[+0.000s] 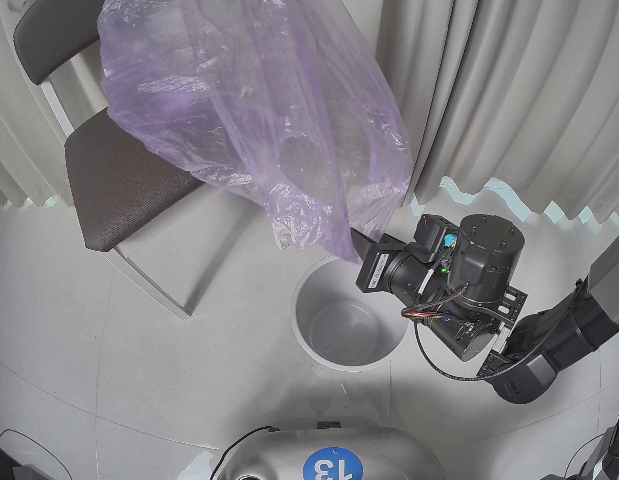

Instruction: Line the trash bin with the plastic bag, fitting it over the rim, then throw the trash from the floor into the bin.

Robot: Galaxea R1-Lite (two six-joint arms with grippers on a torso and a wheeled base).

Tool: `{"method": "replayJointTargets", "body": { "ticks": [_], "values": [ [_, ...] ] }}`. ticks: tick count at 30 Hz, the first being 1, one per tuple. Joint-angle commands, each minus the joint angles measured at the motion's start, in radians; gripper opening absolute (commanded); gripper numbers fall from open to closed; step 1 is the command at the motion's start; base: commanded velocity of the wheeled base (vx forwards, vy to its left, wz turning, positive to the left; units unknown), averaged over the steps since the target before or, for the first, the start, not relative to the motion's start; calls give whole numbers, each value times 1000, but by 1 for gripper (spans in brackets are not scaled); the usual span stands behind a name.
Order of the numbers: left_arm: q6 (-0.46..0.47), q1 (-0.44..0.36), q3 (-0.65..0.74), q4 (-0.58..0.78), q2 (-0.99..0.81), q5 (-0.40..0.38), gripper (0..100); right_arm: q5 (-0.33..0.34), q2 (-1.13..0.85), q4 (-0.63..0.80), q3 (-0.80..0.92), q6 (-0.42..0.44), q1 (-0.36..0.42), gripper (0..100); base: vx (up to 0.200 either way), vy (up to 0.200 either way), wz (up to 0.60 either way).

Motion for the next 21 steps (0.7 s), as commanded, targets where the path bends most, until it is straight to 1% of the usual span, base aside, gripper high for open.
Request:
{"method": "replayJointTargets", "body": {
  "ticks": [1, 8, 12, 15, 16, 17, 18, 19, 20, 21],
  "values": [
    [1, -4, 0, 0, 4, 0, 0, 1, -7, 0, 1, 0, -16, 0, 0, 0, 0],
    [-4, -3, 16, 3, -7, 2, 0, 4, -15, 0, 7, -2, -61, 0, 0, 0, 0],
    [-16, 14, 73, 6, -19, 28, 0, 13, -85, 10, 75, -11, -82, 0, 0, 0, 0],
    [-19, 73, 158, 8, -29, 33, 0, 44, -171, 17, 155, -31, -116, 0, 0, 0, 0],
    [-19, 73, 158, 8, -29, 33, 0, 44, -171, 17, 155, -31, -116, 0, 0, 0, 0],
    [-24, 116, 206, 9, -16, 30, 0, 70, -217, 26, 196, -46, -137, 0, 0, 0, 0],
    [-38, 142, 241, 11, -4, 27, 0, 87, -248, 37, 225, -62, -153, 0, 0, 0, 0],
    [-42, 152, 255, 11, 4, 25, 0, 95, -259, 43, 234, -69, -160, 0, 0, 0, 0],
    [-56, 174, 295, 6, 23, 20, 0, 118, -291, 67, 265, -94, -189, 0, 0, 0, 0],
    [-61, 180, 313, 6, 30, 16, 0, 127, -308, 81, 280, -103, -202, 0, 0, 0, 0]
  ]
}}
